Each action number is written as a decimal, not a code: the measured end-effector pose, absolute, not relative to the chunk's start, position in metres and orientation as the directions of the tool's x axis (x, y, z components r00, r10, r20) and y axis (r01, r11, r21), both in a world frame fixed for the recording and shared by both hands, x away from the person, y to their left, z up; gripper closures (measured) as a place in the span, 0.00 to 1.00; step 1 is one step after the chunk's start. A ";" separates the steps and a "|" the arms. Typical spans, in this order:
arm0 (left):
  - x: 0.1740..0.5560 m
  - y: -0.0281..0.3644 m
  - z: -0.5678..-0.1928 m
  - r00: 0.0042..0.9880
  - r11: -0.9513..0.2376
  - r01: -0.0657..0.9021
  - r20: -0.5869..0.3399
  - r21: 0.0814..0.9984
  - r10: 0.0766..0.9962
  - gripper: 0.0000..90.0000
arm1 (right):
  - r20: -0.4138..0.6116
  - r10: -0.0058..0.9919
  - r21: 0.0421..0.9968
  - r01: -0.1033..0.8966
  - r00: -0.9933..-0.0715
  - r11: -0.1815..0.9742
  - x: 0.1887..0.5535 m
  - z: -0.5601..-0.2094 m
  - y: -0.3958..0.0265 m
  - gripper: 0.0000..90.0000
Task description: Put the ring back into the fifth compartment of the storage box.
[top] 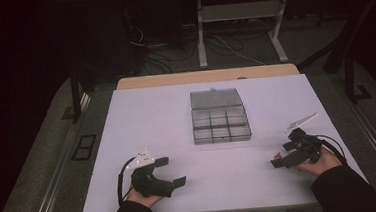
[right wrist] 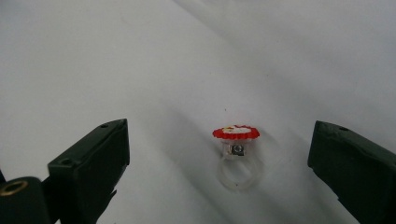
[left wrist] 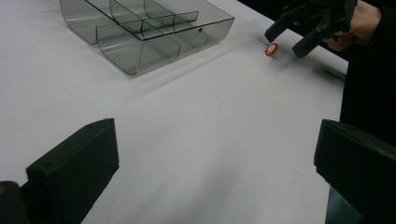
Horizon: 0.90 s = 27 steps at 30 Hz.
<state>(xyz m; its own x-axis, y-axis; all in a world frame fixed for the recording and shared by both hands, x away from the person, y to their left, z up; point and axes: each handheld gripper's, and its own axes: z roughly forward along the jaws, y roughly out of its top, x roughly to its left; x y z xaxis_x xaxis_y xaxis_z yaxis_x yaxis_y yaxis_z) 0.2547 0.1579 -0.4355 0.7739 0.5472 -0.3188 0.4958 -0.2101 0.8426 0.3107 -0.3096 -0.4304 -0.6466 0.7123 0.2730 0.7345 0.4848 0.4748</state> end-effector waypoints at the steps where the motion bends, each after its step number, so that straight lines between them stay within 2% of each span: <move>1: 0.255 0.158 -0.436 0.775 -0.212 0.495 -0.318 0.842 0.547 0.00 | 0.267 0.714 0.472 0.734 -0.647 0.488 0.311 -0.431 -0.309 0.05; 4: 0.255 0.158 -0.436 0.775 -0.213 0.495 -0.317 0.843 0.546 0.00 | 0.255 0.709 0.472 0.725 -0.657 0.502 0.311 -0.430 -0.309 0.15; 7: 0.255 0.158 -0.436 0.776 -0.215 0.494 -0.316 0.843 0.545 0.00 | 0.239 0.709 0.479 0.716 -0.664 0.509 0.310 -0.430 -0.309 0.17; 19: 0.254 0.156 -0.436 0.779 -0.219 0.494 -0.316 0.842 0.541 0.00 | 0.191 0.698 0.493 0.683 -0.690 0.539 0.309 -0.430 -0.307 0.40; 27: 0.254 0.156 -0.436 0.779 -0.219 0.493 -0.315 0.842 0.543 0.00 | 0.168 0.699 0.496 0.672 -0.695 0.550 0.309 -0.431 -0.306 0.49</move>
